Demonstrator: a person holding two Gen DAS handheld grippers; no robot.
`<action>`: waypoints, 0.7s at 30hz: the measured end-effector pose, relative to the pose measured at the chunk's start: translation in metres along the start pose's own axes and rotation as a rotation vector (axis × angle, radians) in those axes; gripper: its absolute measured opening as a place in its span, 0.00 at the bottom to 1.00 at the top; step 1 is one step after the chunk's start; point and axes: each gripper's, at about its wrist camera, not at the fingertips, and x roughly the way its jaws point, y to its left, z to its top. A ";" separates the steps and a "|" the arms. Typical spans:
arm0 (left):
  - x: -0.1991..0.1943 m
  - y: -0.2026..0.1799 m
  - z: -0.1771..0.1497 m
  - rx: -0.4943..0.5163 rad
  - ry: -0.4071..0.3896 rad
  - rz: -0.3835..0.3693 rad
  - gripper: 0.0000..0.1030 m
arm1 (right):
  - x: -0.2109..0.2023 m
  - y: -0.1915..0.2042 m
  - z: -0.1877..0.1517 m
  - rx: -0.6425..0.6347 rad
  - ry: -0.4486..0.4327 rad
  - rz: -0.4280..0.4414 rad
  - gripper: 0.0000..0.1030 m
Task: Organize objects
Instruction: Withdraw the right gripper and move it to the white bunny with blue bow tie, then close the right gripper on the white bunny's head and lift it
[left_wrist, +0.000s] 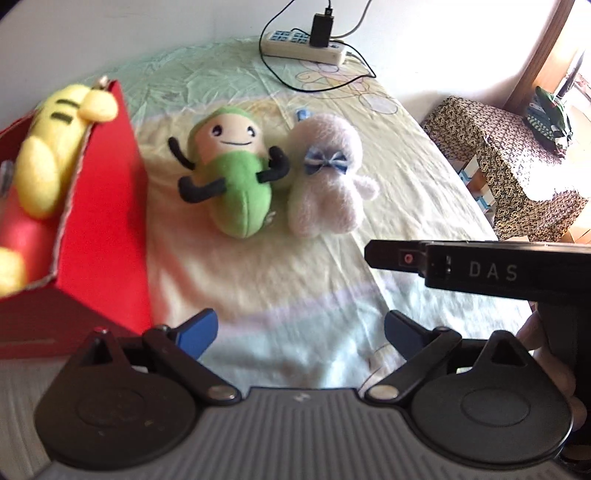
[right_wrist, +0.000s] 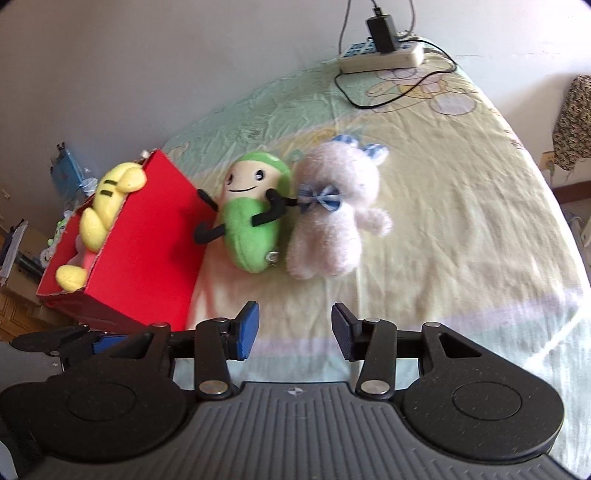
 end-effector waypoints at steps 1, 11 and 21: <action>0.004 -0.003 0.004 0.010 -0.006 -0.008 0.94 | -0.001 -0.006 0.002 0.013 -0.003 -0.009 0.46; 0.046 -0.013 0.051 0.023 -0.050 -0.110 0.94 | 0.011 -0.040 0.031 0.085 -0.022 0.027 0.46; 0.083 -0.013 0.078 -0.007 -0.037 -0.164 0.86 | 0.041 -0.054 0.061 0.180 -0.010 0.143 0.46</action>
